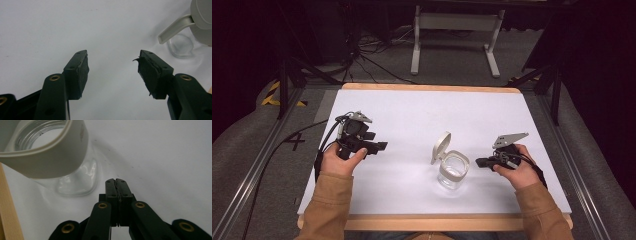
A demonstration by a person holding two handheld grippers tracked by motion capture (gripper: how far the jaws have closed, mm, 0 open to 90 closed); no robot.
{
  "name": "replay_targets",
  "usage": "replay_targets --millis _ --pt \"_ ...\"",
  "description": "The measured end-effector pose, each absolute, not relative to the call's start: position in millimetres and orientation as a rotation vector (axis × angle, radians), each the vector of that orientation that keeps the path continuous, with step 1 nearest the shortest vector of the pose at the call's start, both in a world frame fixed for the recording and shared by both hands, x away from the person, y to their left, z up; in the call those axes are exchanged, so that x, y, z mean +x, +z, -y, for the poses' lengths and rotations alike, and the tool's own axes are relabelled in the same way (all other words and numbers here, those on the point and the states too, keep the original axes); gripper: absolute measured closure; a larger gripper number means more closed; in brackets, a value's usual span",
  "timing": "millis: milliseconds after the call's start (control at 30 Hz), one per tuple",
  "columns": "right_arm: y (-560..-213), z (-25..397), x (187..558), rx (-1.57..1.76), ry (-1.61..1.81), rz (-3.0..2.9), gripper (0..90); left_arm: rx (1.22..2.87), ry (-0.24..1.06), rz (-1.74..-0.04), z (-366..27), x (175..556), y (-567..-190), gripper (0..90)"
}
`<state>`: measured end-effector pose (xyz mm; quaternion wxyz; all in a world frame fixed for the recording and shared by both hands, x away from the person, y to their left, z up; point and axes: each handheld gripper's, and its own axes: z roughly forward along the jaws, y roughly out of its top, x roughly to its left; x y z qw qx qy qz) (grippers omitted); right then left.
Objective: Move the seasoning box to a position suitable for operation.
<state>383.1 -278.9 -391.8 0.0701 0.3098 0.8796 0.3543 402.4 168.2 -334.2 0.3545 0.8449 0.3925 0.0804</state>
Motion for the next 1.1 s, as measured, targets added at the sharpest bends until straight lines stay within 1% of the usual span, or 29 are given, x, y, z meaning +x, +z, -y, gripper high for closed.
replay_targets --millis 467,1100 --pt "-401.9 255.5 380.2 0.83 1.053 -2.741 90.0 2.175 0.205 -1.022 -166.5 401.5 -334.7 41.7" --pt "-405.8 252.2 377.8 0.785 1.0 -2.777 90.0 2.193 0.207 -1.007 -164.4 403.0 -334.3 41.7"
